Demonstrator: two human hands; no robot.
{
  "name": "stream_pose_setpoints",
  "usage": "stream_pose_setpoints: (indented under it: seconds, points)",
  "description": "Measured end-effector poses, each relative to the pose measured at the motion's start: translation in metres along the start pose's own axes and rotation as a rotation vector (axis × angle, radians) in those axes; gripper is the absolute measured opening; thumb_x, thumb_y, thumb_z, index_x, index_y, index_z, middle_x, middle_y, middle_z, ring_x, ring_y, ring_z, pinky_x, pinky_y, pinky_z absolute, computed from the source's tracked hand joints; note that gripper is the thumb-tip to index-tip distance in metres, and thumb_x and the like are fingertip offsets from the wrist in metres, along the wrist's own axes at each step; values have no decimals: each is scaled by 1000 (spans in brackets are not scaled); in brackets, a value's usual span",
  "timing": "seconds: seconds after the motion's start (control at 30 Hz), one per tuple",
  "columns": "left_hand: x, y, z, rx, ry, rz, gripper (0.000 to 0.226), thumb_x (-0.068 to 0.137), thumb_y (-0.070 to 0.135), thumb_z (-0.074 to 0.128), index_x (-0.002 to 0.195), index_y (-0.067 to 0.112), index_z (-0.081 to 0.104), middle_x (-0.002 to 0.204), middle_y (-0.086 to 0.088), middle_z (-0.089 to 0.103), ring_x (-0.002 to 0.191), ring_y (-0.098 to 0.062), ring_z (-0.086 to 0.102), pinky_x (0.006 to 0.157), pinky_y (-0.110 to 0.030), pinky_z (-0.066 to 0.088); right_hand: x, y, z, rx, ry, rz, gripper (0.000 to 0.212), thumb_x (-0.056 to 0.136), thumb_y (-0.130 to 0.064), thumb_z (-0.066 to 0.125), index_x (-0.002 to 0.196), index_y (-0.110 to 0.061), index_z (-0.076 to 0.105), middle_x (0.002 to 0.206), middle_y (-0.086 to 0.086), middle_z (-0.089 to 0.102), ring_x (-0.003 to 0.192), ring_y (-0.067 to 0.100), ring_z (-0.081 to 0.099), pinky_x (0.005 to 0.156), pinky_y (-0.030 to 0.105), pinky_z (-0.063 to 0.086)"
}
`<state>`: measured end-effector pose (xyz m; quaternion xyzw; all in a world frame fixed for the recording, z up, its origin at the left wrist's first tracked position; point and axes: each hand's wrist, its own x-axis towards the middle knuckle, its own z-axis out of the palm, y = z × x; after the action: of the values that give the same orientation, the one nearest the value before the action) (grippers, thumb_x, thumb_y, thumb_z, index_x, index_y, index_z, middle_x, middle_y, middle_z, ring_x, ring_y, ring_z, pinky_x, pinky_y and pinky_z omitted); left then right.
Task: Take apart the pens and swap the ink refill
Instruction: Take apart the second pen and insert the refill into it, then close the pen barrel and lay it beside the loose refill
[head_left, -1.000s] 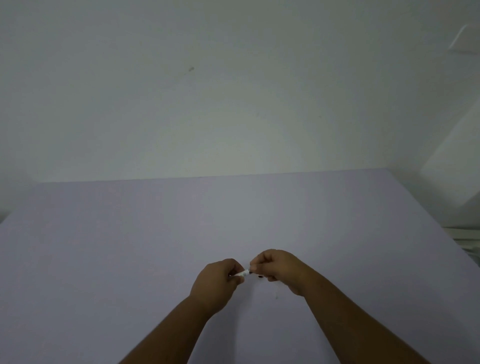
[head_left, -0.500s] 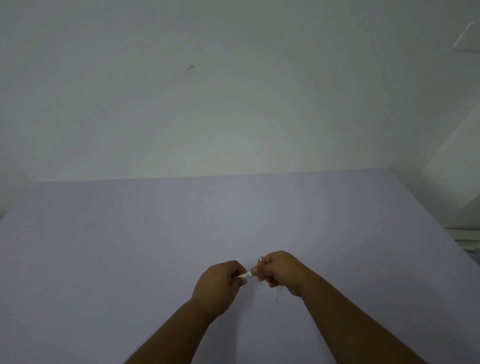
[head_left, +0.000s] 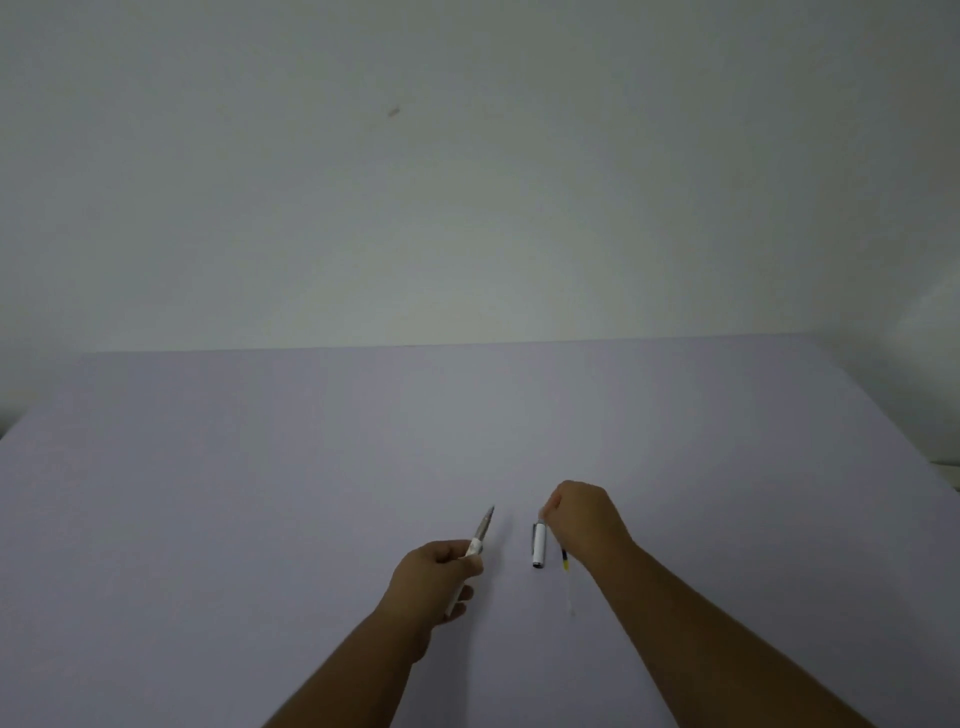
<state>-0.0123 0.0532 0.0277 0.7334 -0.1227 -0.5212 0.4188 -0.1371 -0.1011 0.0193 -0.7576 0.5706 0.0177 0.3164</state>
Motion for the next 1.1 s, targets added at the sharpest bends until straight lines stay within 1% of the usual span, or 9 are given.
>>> stream_pose_setpoints:
  seconds: [0.07,0.13,0.27,0.43,0.57,0.67,0.7,0.83,1.1]
  points:
    - [1,-1,-2,-88,-31,-51,13,83,15,67,94,20,72,91,-6,71,77,-21,65,63,-28,55,3,0,15,-79,-11,32,13,81,-17,58,81,-6,66,95,13,71,88,28,68,66,28,48]
    - [2,-2,-2,-164,-57,-84,16,85,11,64,96,20,71,95,-7,71,81,-22,65,65,-30,56,6,2,27,-112,-1,67,5,77,-14,60,79,-9,59,98,14,70,89,29,68,70,31,53]
    - [3,-2,-1,-218,-77,-110,20,84,8,65,101,19,69,98,-10,71,80,-23,65,64,-31,55,8,5,44,-156,56,46,19,87,-20,51,102,-9,56,106,11,67,98,27,65,80,35,55]
    - [0,-3,2,-217,-108,-98,20,82,10,68,100,19,69,97,-7,73,80,-22,67,64,-29,54,1,9,49,-83,96,22,20,90,-22,47,101,-8,57,104,12,68,96,28,64,81,35,55]
    - [-5,-1,5,-203,-113,-88,20,83,9,68,101,16,68,101,-11,73,80,-23,67,62,-29,55,-7,6,41,133,109,28,21,87,-27,58,96,-8,62,94,11,68,88,27,66,76,33,52]
    - [-9,0,6,-198,-123,-81,21,82,8,70,101,16,67,101,-13,72,78,-24,69,61,-30,57,-8,0,22,434,45,24,34,88,-27,57,56,-19,58,63,6,63,56,19,60,62,29,46]
    - [-11,1,7,-197,-129,-80,21,82,8,70,101,15,67,101,-14,73,78,-24,69,62,-30,58,-10,-2,14,590,13,51,36,89,-25,57,53,-18,59,61,7,63,55,19,58,61,30,48]
    - [-17,5,11,-178,-173,-77,24,80,7,72,102,15,68,100,-15,73,76,-25,69,61,-30,59,-16,-16,-18,1149,-135,75,18,91,-14,57,75,-12,64,68,4,68,56,12,62,52,21,52]
    - [-33,13,19,-139,-268,-31,26,79,8,72,103,17,69,98,-14,73,75,-23,68,65,-31,58,-30,-20,-37,1109,-213,-23,2,86,-11,65,87,-10,65,85,8,73,69,16,68,60,23,53]
